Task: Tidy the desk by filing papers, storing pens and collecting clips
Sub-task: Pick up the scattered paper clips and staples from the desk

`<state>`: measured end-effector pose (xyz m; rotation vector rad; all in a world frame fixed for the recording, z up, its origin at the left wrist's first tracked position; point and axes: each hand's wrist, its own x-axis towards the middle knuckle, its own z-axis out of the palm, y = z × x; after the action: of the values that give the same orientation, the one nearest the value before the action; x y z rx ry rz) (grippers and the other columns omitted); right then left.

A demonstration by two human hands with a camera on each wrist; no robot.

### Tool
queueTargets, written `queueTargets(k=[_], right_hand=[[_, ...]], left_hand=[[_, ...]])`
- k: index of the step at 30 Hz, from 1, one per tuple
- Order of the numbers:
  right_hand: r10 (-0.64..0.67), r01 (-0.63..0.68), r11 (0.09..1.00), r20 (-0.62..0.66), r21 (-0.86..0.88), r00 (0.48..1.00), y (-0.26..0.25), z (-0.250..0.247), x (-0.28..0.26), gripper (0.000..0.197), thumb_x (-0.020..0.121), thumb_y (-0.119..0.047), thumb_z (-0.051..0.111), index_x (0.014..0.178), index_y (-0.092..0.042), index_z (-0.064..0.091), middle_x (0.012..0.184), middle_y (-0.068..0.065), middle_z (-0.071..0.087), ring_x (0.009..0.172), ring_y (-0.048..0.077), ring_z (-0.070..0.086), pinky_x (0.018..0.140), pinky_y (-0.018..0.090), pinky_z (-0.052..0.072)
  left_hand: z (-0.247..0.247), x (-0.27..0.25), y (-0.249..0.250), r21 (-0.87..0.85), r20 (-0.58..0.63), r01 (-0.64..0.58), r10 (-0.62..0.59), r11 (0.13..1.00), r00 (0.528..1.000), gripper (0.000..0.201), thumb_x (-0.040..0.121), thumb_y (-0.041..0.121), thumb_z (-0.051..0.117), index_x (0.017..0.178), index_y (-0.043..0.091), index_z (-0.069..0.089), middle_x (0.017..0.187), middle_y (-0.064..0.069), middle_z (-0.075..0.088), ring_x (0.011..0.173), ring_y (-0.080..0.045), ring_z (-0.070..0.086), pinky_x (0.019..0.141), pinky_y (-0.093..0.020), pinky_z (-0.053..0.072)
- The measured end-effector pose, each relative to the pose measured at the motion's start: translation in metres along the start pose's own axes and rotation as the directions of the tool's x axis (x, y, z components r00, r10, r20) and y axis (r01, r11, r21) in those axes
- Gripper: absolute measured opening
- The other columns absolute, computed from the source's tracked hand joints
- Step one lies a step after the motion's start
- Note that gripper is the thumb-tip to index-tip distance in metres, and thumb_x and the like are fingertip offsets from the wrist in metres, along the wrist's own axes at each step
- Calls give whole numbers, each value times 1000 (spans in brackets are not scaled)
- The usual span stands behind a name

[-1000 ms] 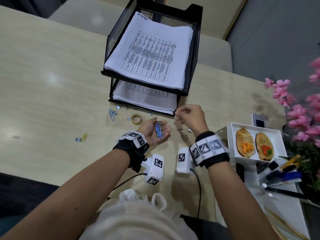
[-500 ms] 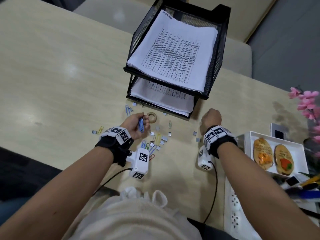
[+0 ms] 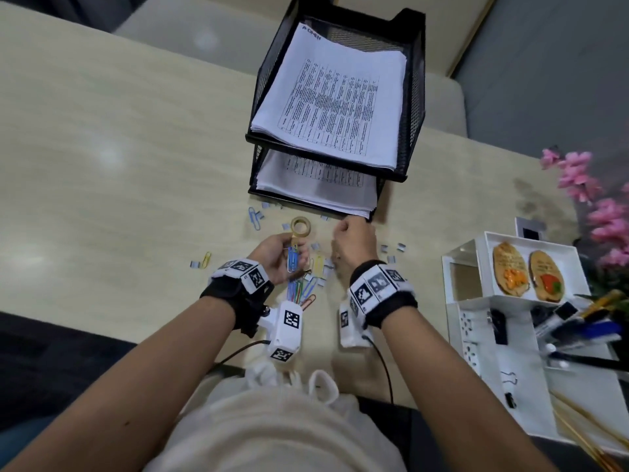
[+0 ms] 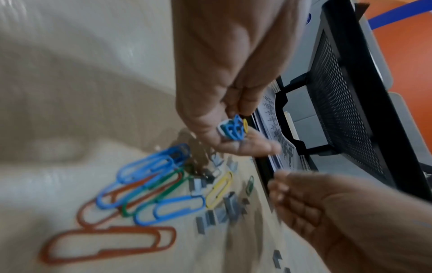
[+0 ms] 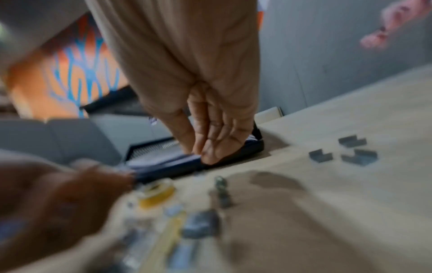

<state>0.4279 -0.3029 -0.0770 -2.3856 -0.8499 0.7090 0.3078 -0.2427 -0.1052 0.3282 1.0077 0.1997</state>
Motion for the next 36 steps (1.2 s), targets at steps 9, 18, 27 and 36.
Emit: queueTargets(k=[9, 18, 27, 36], right_hand=[[82, -75, 962, 15, -263, 997, 0, 20, 3, 25, 87, -6, 46, 105, 1, 63, 120, 20, 60, 113, 36, 54, 93, 37, 46], [134, -115, 943, 38, -313, 990, -7, 35, -31, 25, 88, -8, 50, 112, -7, 54, 118, 14, 60, 115, 31, 51, 97, 37, 31], [122, -132, 923, -49, -361, 991, -1, 43, -40, 25, 89, -5, 45, 110, -1, 58, 122, 19, 54, 119, 35, 45, 96, 43, 37], [302, -288, 953, -220, 92, 928, 24, 35, -55, 19, 83, -4, 53, 93, -8, 69, 107, 19, 67, 106, 34, 58, 94, 34, 47]], left_hand=[[-48, -22, 20, 86, -67, -54, 60, 995, 996, 38, 99, 24, 27, 61, 17, 33, 29, 4, 33, 21, -6, 29, 28, -8, 18], [-59, -27, 21, 34, -41, -39, 40, 999, 998, 29, 99, 16, 34, 72, 11, 46, 36, 1, 49, 27, -7, 46, 30, -9, 39], [-60, -27, 13, 39, 38, -34, 33, 999, 999, 30, 99, 18, 34, 74, 7, 46, 42, -4, 54, 35, -14, 58, 36, -15, 49], [-60, -23, 8, 135, 61, -22, 13, 991, 998, 30, 99, 14, 32, 75, 6, 47, 73, -9, 49, 38, -13, 63, 39, -16, 51]])
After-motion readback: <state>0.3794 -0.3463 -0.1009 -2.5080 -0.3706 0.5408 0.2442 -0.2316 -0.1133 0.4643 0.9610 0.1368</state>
